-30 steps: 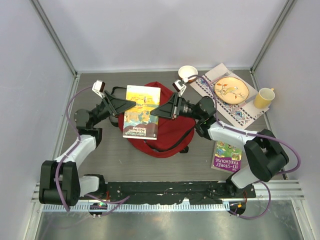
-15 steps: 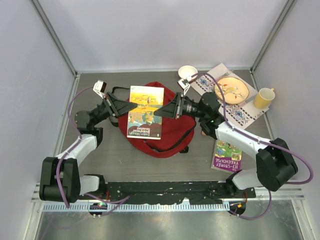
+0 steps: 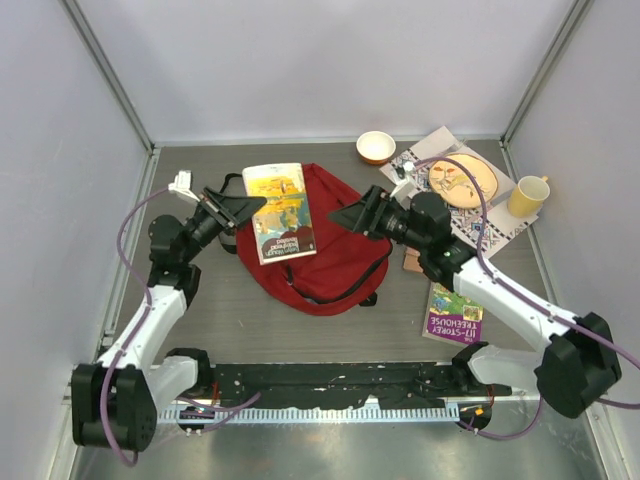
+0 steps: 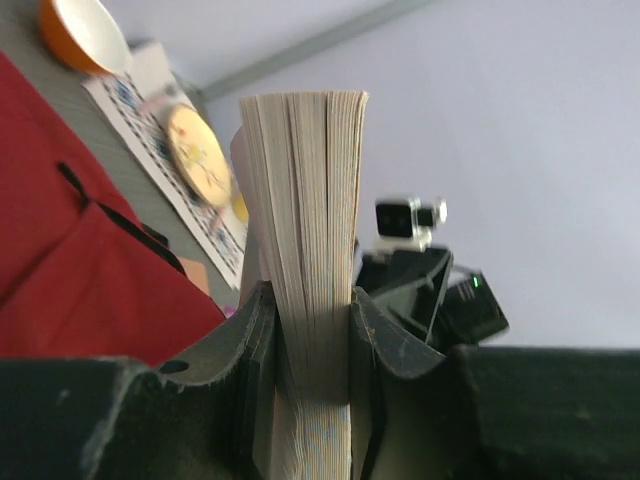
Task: Pack the student bag
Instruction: Pick up the book from the center of the board.
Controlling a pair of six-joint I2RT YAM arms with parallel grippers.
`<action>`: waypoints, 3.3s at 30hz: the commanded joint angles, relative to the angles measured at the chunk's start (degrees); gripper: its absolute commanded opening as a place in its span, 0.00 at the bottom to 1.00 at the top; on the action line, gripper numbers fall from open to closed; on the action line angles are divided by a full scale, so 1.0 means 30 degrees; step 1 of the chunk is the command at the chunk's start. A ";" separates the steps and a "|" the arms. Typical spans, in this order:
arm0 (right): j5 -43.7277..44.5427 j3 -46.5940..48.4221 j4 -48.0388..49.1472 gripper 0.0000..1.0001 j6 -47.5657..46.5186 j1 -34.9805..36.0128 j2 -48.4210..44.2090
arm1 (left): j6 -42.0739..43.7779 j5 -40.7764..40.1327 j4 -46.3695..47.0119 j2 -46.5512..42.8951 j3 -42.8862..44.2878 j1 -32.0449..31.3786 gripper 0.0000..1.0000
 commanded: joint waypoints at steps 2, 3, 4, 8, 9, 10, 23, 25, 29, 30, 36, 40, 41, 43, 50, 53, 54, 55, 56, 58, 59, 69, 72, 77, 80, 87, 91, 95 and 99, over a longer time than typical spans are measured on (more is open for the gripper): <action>0.2343 -0.2548 0.0989 0.77 0.1954 0.0060 -0.2063 | 0.1093 -0.6894 -0.3445 -0.2175 0.0948 -0.0209 0.00; 0.1673 -0.2902 0.2357 0.77 0.2975 0.0148 -0.1918 | 0.0858 -0.7276 -0.3297 -0.2175 0.0860 -0.0355 0.00; 0.1434 -0.3254 0.3095 0.77 0.3652 0.0265 -0.1859 | 0.0363 -0.7772 -0.3267 -0.2175 0.0801 -0.0530 0.00; 0.1635 -0.4926 0.7398 0.78 0.5794 0.1173 -0.1478 | -0.0081 -1.0872 -0.2857 -0.2263 0.0566 -0.2371 0.00; 0.1898 -0.5043 0.8048 0.78 0.6581 0.1551 -0.1216 | -0.0082 -1.1318 -0.2827 -0.2234 0.0566 -0.2726 0.00; 0.1871 -0.5248 0.8779 0.78 0.7053 0.1671 -0.0924 | -0.0053 -1.1699 -0.2624 -0.2205 0.0479 -0.3077 0.00; 0.4300 -0.6100 1.4589 0.78 1.3149 0.3723 0.2390 | 0.0065 -1.5248 -0.1656 -0.2556 0.0332 -0.5395 0.00; 0.4507 -0.6070 1.4442 0.78 1.3151 0.3927 0.2332 | 0.0036 -1.5424 -0.1626 -0.2527 0.0273 -0.5396 0.00; 0.5064 -0.5865 1.3504 0.78 1.3092 0.3928 0.2271 | -0.0140 -1.5424 -0.1363 -0.2498 0.0273 -0.5454 0.00; 0.5036 -0.5778 1.3474 0.78 1.3092 0.3928 0.2360 | -0.0140 -1.5395 -0.1188 -0.2410 0.0331 -0.5483 0.00; 0.4421 -0.5427 1.4672 0.78 1.3911 0.3899 0.4026 | 0.0006 -1.4517 -0.0719 -0.2175 0.0771 -0.5512 0.00; 0.4126 -0.4810 1.5375 0.77 1.3913 0.3899 0.4878 | -0.0315 -1.4193 -0.0017 -0.1999 0.0596 -0.5513 0.00; 0.4272 -0.4868 1.5639 0.77 1.3884 0.3870 0.4938 | -0.0374 -1.4193 0.0188 -0.2028 0.0421 -0.5513 0.00; 0.4362 -0.4782 1.5847 0.77 1.3535 0.3636 0.5055 | -0.0433 -1.4077 0.0104 -0.2087 0.0448 -0.5513 0.00; 0.3603 -0.3669 1.6840 0.78 1.3500 0.3079 0.6252 | -0.1837 -1.3491 0.0951 -0.1444 0.0011 -0.5513 0.00; 0.3104 -0.3229 1.8655 0.76 1.4464 0.2991 0.7190 | -0.2190 -1.3432 0.1595 -0.1092 -0.0312 -0.5542 0.00; 0.3044 -0.2996 1.9124 0.75 1.4614 0.2991 0.7427 | -0.2249 -1.3403 0.1771 -0.0946 -0.0371 -0.5513 0.00; 0.2927 -0.2878 1.9679 0.73 1.4848 0.2991 0.7545 | -0.2279 -1.3402 0.1802 -0.0945 -0.0372 -0.5513 0.00; 0.2810 -0.2790 1.9946 0.72 1.4966 0.2991 0.7662 | -0.2250 -1.3373 0.1831 -0.0887 -0.0430 -0.5542 0.00; 0.2779 -0.2759 2.0328 0.62 1.5113 0.3020 0.7722 | -0.2221 -1.3373 0.1831 -0.0799 -0.0430 -0.5513 0.00; 0.2837 -0.2818 2.0417 0.57 1.5143 0.3020 0.7664 | -0.2192 -1.3373 0.1831 -0.0798 -0.0488 -0.5542 0.00; 0.2577 -0.3668 1.9011 0.04 1.3620 0.2408 0.6170 | -0.0876 -1.1883 0.1070 -0.0359 -0.0460 -0.5513 0.59; 0.1172 -0.3668 1.9478 0.01 1.4145 0.1938 0.6315 | 0.0208 -1.0859 0.0719 -0.0096 -0.0226 -0.5484 0.73; -0.1231 -0.3519 2.0646 0.01 1.5373 0.1117 0.7046 | 0.0622 -0.8748 0.1446 0.1220 0.0477 -0.5133 0.83; -0.1876 -0.3638 2.2318 0.01 1.6486 0.0620 0.7457 | 0.0300 -0.7458 0.2150 0.2159 0.0683 -0.4957 0.86; -0.2582 -0.3814 2.2850 0.01 1.6902 -0.0114 0.7197 | 0.0677 -0.6343 0.1863 0.2893 0.1062 -0.4722 0.88; -0.3108 -0.3961 2.1038 0.01 1.5966 -0.0729 0.6142 | 0.1937 -0.5756 -0.0736 0.2397 0.1766 -0.4400 0.89; -0.3840 -0.3844 1.8986 0.01 1.5027 -0.0965 0.5555 | 0.2671 -0.5318 -0.1860 0.2190 0.2294 -0.4282 0.91; -0.4573 -0.3756 1.8368 0.01 1.4616 -0.0994 0.5378 | 0.3227 -0.4966 -0.3000 0.2395 0.3024 -0.4223 0.91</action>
